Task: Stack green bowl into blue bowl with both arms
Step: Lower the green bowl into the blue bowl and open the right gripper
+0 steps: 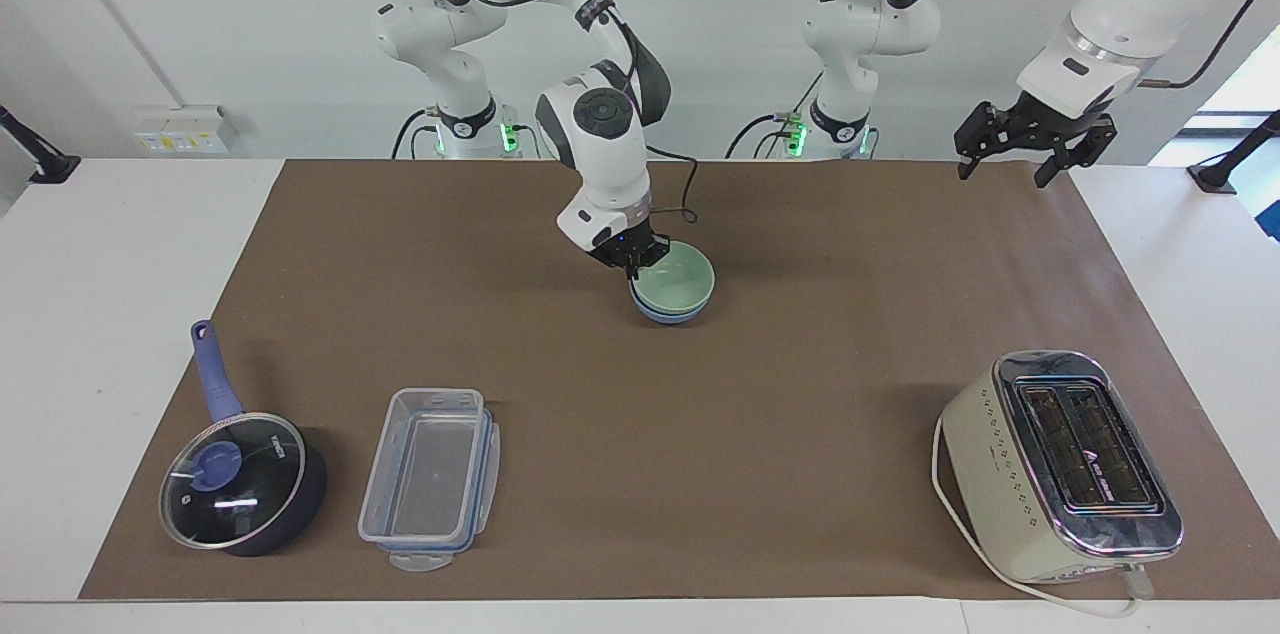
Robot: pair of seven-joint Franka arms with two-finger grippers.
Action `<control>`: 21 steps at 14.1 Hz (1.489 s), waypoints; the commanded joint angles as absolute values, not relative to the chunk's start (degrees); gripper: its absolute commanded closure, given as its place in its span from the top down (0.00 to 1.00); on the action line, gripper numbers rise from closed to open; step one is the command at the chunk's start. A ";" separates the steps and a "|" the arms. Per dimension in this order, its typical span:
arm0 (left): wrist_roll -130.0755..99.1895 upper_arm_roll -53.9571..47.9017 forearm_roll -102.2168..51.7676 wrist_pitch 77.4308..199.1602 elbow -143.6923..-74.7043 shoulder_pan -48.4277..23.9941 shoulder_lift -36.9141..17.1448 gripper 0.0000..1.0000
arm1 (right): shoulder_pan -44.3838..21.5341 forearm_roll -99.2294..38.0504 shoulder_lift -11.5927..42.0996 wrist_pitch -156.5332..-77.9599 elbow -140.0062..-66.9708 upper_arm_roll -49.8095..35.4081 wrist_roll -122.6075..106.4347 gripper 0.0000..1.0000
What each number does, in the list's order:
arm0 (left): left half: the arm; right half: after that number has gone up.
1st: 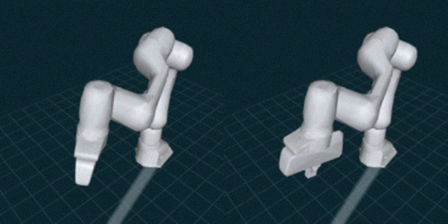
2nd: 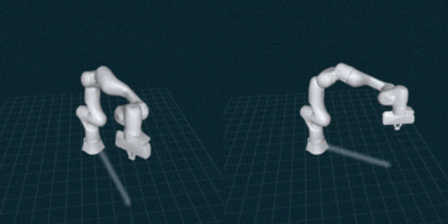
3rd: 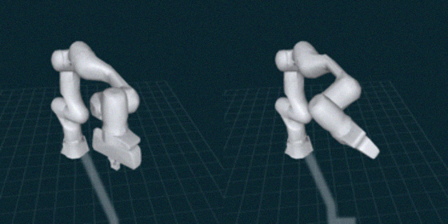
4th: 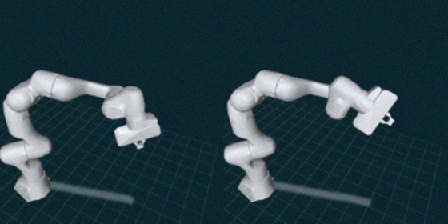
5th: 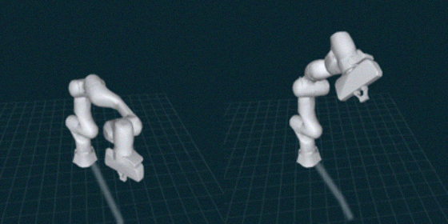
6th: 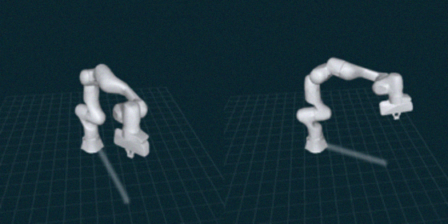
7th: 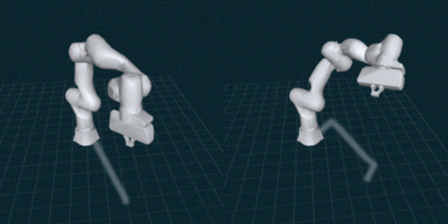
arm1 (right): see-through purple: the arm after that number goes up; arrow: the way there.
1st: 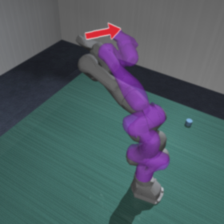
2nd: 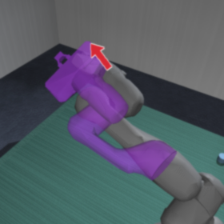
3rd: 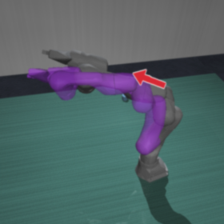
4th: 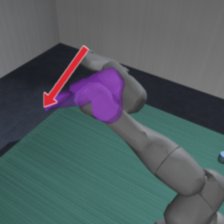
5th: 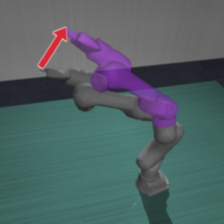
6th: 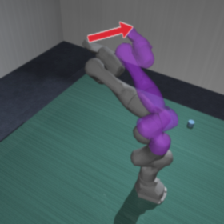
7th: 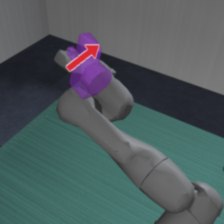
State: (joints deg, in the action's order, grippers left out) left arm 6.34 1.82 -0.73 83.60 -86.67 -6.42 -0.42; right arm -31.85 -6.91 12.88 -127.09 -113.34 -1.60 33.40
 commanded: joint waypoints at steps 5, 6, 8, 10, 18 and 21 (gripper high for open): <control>5.80 1.49 -1.41 84.64 -88.42 -5.80 0.97 1.00 | -27.79 -6.77 8.36 -127.00 -112.76 -1.06 31.03 1.00; 5.80 1.49 -1.41 84.64 -88.42 -5.80 0.97 1.00 | -26.03 -6.68 7.31 -126.91 -112.42 -1.05 31.03 1.00; 5.80 1.49 -1.41 84.64 -88.42 -5.80 0.97 1.00 | -23.04 -3.98 6.07 -125.87 -111.36 -0.79 30.94 1.00; 5.80 1.49 -1.41 84.64 -88.42 -5.80 0.97 1.00 | -21.10 1.12 5.28 -122.63 -108.91 -0.97 30.94 1.00; 5.80 1.49 -1.41 84.64 -88.42 -5.80 0.97 1.00 | -11.00 0.71 -4.03 -104.43 -101.16 -0.70 25.50 1.00; 5.80 1.49 -1.41 84.64 -88.42 -5.71 0.97 1.00 | -7.75 0.62 -6.59 -99.16 -99.59 -0.62 23.56 1.00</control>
State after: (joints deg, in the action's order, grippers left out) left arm 6.33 1.82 -0.73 83.60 -86.67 -6.42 -0.42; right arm -10.03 0.99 -5.20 -101.99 -100.38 -0.15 25.53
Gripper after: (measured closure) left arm 0.000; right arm 0.000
